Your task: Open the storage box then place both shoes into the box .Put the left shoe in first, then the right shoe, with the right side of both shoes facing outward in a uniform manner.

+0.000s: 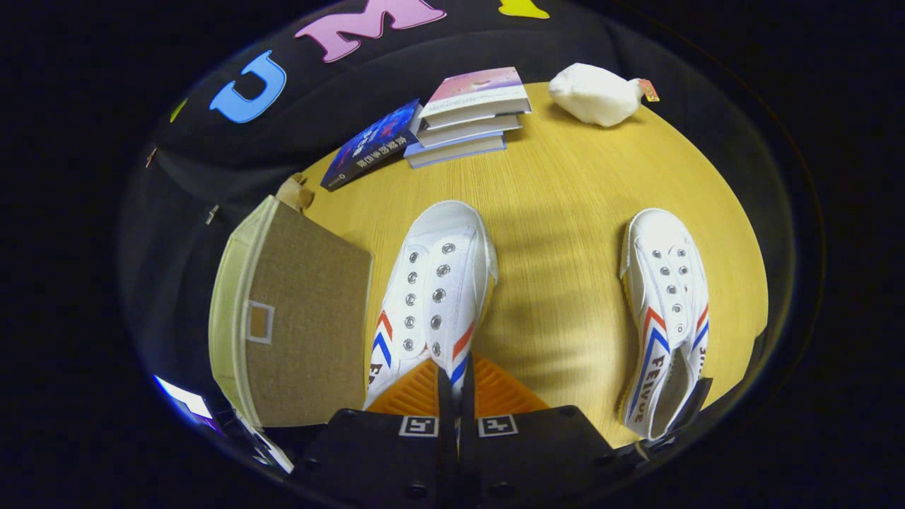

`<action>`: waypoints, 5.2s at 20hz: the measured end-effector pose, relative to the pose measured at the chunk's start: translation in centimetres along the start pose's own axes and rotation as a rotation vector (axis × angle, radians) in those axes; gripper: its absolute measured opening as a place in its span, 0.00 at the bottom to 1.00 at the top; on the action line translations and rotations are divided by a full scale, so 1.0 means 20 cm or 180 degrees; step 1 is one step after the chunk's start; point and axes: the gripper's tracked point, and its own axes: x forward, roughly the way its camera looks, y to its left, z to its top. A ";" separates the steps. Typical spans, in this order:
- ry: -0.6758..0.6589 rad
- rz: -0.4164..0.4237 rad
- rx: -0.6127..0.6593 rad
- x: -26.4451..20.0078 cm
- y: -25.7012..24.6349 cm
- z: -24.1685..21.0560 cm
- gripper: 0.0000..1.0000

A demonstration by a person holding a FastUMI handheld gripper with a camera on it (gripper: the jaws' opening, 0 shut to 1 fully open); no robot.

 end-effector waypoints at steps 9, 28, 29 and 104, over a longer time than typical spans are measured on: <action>-0.0567 0.0365 -0.0035 -0.55 0.56 0.29 0.05; 0.0295 0.0387 -0.0198 0.13 1.31 -0.11 0.05; 0.0324 0.0316 -0.0216 0.18 1.30 -0.13 0.06; 0.0378 -0.0836 -0.0271 -0.09 -1.08 -0.03 0.26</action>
